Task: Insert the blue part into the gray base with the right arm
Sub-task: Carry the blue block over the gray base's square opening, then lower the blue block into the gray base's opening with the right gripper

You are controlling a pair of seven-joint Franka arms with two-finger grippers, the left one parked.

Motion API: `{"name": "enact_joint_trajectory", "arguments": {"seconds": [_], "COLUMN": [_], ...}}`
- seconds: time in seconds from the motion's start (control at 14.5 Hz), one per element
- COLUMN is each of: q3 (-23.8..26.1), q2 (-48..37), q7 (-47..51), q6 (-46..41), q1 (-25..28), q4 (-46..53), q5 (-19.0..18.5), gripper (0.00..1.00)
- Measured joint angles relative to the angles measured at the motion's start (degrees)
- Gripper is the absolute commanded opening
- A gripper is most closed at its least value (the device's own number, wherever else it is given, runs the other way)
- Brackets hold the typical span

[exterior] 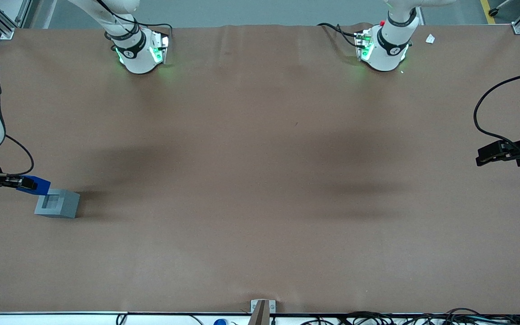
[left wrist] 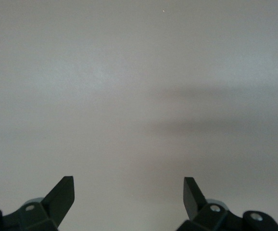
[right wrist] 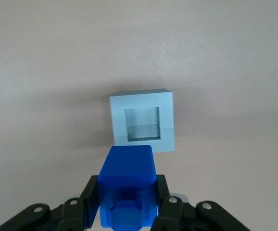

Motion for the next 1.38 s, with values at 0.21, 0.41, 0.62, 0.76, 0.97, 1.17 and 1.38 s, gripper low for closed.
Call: {"name": "enact_joint_trajectory", "arguments": {"seconds": [0.21,0.41,0.62,0.76,0.97,1.17,1.38], "q3": [0.01,0.08,0.07,0.07,0.07,0.07,0.09], "q2": [2.67,4.04,4.99,5.79,6.87,7.34,7.72], "q7": [-2.58,-3.66,-3.77,-3.8,-3.8,-3.8,-3.8], "q6": [3.11,3.53,3.6,3.63,3.63,3.63,3.63], "q1": [-0.47,-0.47,-0.61,-0.69,-0.7,-0.7,-0.7], "q4": [0.29,0.58,0.95,1.82,3.18,3.62,4.02], "q5": [0.0,0.0,0.0,0.0,0.0,0.0,0.0], "gripper": [0.01,0.01,0.01,0.01,0.01,0.01,0.01]}}
